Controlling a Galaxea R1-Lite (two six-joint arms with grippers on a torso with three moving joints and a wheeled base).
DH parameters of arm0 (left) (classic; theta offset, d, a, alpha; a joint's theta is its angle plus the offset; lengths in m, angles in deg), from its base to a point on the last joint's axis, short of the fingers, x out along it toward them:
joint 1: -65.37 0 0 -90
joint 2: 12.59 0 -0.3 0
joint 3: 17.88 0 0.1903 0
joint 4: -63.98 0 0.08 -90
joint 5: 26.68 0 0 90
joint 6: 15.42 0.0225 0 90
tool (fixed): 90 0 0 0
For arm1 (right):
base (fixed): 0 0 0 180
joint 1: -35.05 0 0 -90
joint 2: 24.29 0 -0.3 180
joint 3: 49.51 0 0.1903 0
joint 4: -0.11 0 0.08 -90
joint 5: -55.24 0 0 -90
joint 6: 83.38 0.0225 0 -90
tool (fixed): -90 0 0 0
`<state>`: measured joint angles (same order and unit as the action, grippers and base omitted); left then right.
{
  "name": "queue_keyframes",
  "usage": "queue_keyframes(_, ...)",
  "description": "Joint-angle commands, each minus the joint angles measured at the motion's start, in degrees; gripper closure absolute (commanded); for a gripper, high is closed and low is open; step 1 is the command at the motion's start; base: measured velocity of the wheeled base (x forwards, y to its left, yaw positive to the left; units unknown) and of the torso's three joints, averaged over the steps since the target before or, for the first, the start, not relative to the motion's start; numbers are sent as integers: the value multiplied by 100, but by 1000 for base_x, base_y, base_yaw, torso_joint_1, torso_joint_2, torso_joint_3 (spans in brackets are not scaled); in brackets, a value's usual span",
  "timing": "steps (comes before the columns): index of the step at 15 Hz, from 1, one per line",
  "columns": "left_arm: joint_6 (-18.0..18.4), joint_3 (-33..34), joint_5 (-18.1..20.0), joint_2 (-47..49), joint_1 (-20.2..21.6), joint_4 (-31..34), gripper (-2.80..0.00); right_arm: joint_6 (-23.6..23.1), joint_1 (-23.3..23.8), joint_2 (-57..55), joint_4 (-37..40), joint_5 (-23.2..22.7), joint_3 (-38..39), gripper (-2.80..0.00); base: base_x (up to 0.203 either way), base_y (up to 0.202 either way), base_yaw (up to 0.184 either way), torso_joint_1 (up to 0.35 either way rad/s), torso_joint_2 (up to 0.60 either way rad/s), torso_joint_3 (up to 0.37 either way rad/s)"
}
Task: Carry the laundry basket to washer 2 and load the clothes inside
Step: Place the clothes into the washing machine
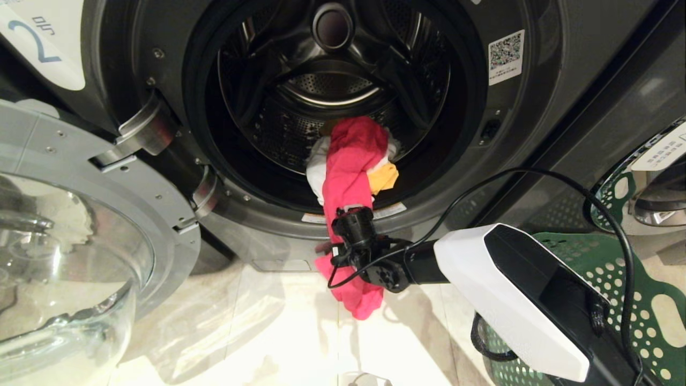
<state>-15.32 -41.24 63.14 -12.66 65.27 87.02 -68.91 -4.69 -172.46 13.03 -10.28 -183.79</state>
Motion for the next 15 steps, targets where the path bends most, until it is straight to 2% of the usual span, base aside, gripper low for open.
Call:
queue_keyframes(1, -1, 0, 0, -1, 1, -3, 0, -23, -21, 327, -17, 70, 84, 0, 0, 0, 0, 0, 0, 0)
queue_keyframes(6, -1, 0, 1, -1, 1, -3, 0, -77, -205, 1528, -16, 261, 772, 0, 0, 0, 0, 0, 0, 0)
queue_keyframes(7, -1, 0, 1, -1, 1, -3, 0, -164, -262, 1743, -20, 403, 853, 0, 0, 0, 0, 0, 0, 0)
queue_keyframes(8, -1, 0, 1, -1, 1, -3, 0, -312, -352, 1877, -77, 774, 893, 0, 0, 0, 0, 0, 0, 0)
queue_keyframes(9, -1, 0, 1, -1, 1, -3, 0, -416, -466, 1897, -251, 1000, 849, 0, 0, 0, 0, 0, 0, 0)
queue_keyframes(11, -1, 0, 1, -1, 1, -3, 0, -510, -532, 1844, -454, 1071, 606, 0, 0, 0, 0, 0, 0, 0)
queue_keyframes(13, -1, 0, 1, -1, 1, -3, 0, -725, -538, 1711, -680, 1090, 30, 0, 0, 0, 0, 0, 0, 0)
queue_keyframes(15, -1, 0, 1, -1, 1, -3, 0, -1318, -519, 1528, -1442, 1067, -159, 0, 0, 0, 0, 0, 0, 0)
